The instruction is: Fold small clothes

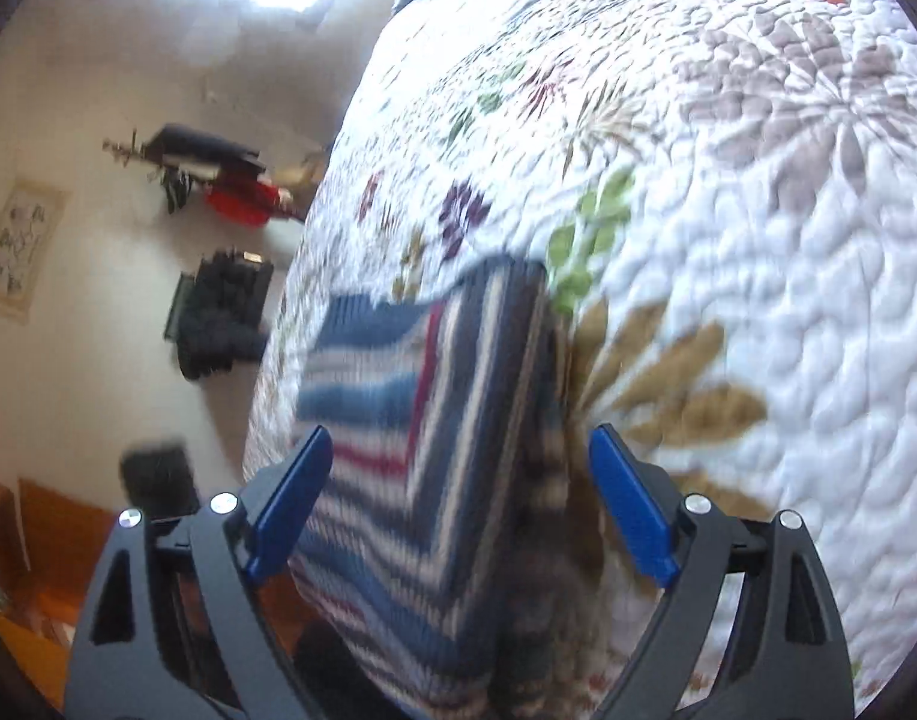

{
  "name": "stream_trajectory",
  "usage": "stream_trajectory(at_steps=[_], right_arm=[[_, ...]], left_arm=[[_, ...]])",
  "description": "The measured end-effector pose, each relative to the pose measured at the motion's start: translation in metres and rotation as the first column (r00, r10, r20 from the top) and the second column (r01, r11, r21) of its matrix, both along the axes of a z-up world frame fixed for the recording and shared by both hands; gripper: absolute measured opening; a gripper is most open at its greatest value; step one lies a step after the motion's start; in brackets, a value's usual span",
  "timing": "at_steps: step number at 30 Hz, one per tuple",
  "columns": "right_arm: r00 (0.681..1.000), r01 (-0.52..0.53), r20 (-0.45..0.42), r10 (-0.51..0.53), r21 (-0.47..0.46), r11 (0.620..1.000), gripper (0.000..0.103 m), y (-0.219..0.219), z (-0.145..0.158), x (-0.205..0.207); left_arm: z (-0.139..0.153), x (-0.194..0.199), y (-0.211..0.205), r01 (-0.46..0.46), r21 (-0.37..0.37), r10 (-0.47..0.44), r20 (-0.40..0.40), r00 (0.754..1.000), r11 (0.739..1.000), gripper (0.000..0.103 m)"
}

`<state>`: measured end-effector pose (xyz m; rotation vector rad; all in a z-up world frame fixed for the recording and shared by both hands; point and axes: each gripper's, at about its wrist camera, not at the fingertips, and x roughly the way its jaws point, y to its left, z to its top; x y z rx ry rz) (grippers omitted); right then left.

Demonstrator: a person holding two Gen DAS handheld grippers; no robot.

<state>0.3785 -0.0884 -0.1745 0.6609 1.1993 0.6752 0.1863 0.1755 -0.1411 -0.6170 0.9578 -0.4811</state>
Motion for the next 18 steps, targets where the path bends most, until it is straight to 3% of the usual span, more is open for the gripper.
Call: stream_trajectory(at_steps=[1, 3, 4, 5, 10, 14, 16, 18], right_arm=[[1.000, -0.002, -0.010, 0.002, 0.004, 1.000, 0.083, 0.003, -0.003, 0.010], [1.000, -0.013, -0.020, 0.012, -0.008, 1.000, 0.057, 0.009, -0.010, 0.028], [0.999, -0.034, -0.014, 0.034, -0.016, 0.999, 0.027, 0.017, -0.010, 0.033], [0.999, -0.046, 0.009, 0.047, -0.039, 0.998, 0.011, 0.020, -0.006, 0.039], [0.978, -0.023, 0.203, 0.044, -0.109, 0.994, 0.009, 0.022, 0.017, 0.036], [0.998, 0.029, 0.066, -0.018, -0.174, 0.984, 0.010, 0.011, -0.037, 0.041], [0.998, 0.034, 0.058, -0.027, -0.129, 0.991, 0.014, 0.005, -0.040, 0.040], [0.994, 0.056, 0.094, -0.046, -0.099, 0.994, 0.020, -0.002, -0.020, 0.032]], left_arm=[[0.005, -0.006, -0.005, 0.010, -0.011, -0.010, 0.028, 1.000, 1.000, 0.082], [0.012, -0.020, -0.019, 0.055, -0.038, -0.052, 0.083, 0.995, 0.998, 0.083], [0.013, -0.025, -0.024, 0.073, -0.044, -0.068, 0.098, 0.993, 0.996, 0.083], [0.011, -0.031, -0.028, 0.089, -0.054, -0.082, 0.112, 0.990, 0.995, 0.083], [-0.028, -0.037, -0.040, 0.091, -0.098, -0.089, 0.031, 0.996, 0.991, 0.082], [-0.046, -0.038, -0.036, 0.069, -0.141, -0.069, 0.004, 0.998, 0.988, 0.082], [-0.046, -0.038, -0.039, 0.070, -0.130, -0.070, 0.002, 0.998, 0.989, 0.082], [-0.044, -0.038, -0.041, 0.070, -0.126, -0.071, -0.005, 0.997, 0.990, 0.082]])
